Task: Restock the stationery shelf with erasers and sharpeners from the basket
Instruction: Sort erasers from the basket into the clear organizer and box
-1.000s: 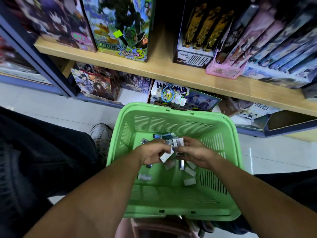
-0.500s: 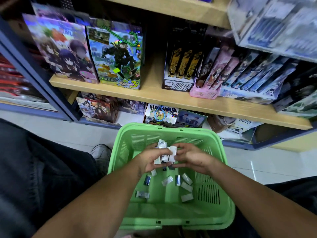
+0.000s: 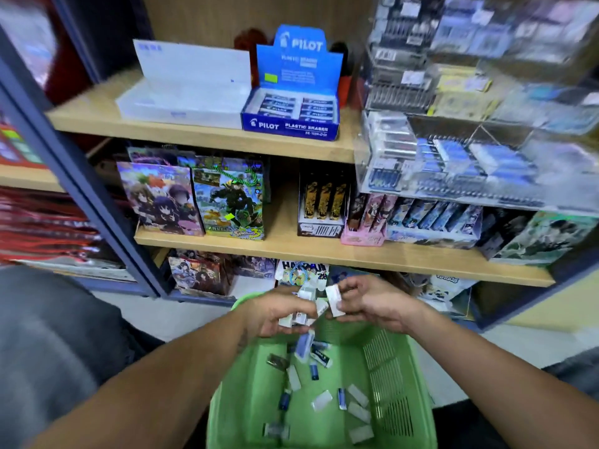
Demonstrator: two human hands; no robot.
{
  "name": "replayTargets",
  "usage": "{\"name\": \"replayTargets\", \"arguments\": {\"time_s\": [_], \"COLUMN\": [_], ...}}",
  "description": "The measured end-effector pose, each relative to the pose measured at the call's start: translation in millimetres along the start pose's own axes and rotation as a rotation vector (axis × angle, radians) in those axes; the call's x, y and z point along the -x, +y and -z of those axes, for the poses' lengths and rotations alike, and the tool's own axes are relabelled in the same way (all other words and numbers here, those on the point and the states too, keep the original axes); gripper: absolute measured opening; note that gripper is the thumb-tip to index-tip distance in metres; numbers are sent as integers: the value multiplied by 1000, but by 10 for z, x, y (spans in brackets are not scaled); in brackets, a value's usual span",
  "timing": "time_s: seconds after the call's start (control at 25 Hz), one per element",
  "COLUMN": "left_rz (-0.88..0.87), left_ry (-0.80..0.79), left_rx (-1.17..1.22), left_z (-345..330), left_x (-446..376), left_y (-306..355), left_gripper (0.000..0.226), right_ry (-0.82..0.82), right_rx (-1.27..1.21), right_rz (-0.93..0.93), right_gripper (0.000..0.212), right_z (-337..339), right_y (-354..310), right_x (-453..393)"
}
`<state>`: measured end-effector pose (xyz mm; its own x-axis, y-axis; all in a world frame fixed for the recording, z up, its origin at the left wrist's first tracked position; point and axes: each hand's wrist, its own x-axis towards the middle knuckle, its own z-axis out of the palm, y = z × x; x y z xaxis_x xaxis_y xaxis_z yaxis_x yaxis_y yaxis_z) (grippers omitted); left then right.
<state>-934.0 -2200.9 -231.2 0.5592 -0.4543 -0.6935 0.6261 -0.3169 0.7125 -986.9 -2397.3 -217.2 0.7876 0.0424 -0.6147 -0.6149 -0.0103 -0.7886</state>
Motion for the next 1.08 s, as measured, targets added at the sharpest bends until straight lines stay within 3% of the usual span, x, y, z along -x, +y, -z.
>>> {"name": "replayTargets", "arguments": {"time_s": [0.16,0.36,0.6,0.72,0.92,1.08], "left_rz": [-132,-328,-552,-639,-753,-773], "left_ry": [-41,-54,-7,71,299,442], "left_rx": [-134,-320,-286,-262,-6,290], "left_z": [134,427,865,1005,1250,1434], "left_x": [349,915,1641,1890,1954,1768], "left_y": [505,1116,1757,2084,2549,2732], "left_gripper": [29,32,37,31,24,19], "right_ry": [40,122,150,196,521,627], "right_rx": [-35,-66,-110,-94,390,906], "right_rz": [165,388,577,644,819,755], "right_gripper": [40,37,18,20,22,20], "right_z": [-127,-523,-1185,-1500,-1524,-1402], "right_y": [-473,-934,-1594,-2002,-2938,-3463], "right_x": [267,544,798,853,640,411]}}
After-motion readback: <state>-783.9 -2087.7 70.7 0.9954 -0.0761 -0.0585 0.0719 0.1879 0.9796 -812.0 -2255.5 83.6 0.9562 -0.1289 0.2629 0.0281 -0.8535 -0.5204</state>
